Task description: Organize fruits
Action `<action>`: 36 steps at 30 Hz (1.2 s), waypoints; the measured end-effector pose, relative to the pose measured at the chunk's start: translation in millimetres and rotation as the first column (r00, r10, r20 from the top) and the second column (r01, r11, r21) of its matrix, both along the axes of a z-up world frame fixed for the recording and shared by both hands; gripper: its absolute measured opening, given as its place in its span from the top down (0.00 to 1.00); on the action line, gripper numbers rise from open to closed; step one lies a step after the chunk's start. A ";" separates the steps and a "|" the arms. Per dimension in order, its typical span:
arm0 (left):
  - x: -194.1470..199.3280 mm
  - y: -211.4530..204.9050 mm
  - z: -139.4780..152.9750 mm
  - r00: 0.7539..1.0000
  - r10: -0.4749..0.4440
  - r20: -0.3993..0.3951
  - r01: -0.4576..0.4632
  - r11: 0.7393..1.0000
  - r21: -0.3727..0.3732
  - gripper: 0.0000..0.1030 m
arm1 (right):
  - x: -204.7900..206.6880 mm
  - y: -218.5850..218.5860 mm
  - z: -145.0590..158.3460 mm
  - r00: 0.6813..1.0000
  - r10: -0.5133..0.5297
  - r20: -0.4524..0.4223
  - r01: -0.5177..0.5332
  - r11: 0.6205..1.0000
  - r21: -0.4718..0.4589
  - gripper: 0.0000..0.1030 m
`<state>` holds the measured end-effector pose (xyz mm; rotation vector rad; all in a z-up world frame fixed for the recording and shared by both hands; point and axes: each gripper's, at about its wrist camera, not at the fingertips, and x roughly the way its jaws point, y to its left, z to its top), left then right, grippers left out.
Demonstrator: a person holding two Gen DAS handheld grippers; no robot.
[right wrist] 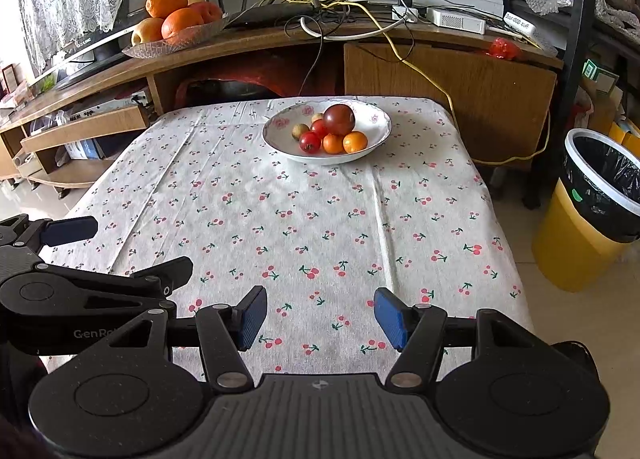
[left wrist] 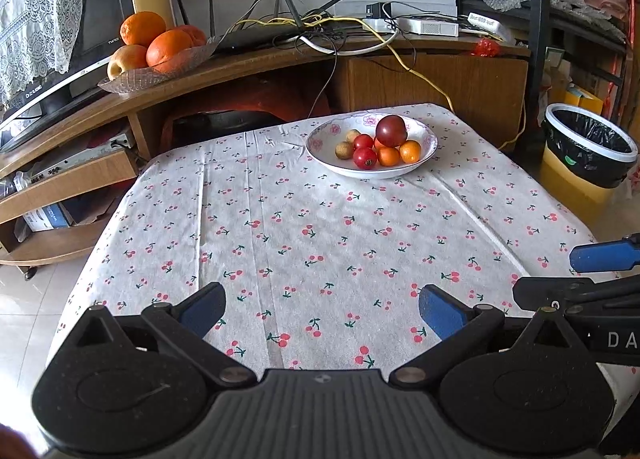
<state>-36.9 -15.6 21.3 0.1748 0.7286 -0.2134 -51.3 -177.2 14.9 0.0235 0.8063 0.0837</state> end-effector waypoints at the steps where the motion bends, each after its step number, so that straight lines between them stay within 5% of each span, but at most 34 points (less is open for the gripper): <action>1: -0.2 -0.1 0.1 1.000 0.000 0.000 0.000 1.000 0.001 0.00 | 0.1 0.1 0.0 1.000 0.000 0.000 0.000 1.000 0.000 0.46; 36: -0.2 0.0 -2.9 1.000 0.001 0.004 -0.001 1.000 0.022 0.00 | 1.1 1.1 -5.3 1.000 0.005 -0.007 -0.005 1.000 -0.001 0.46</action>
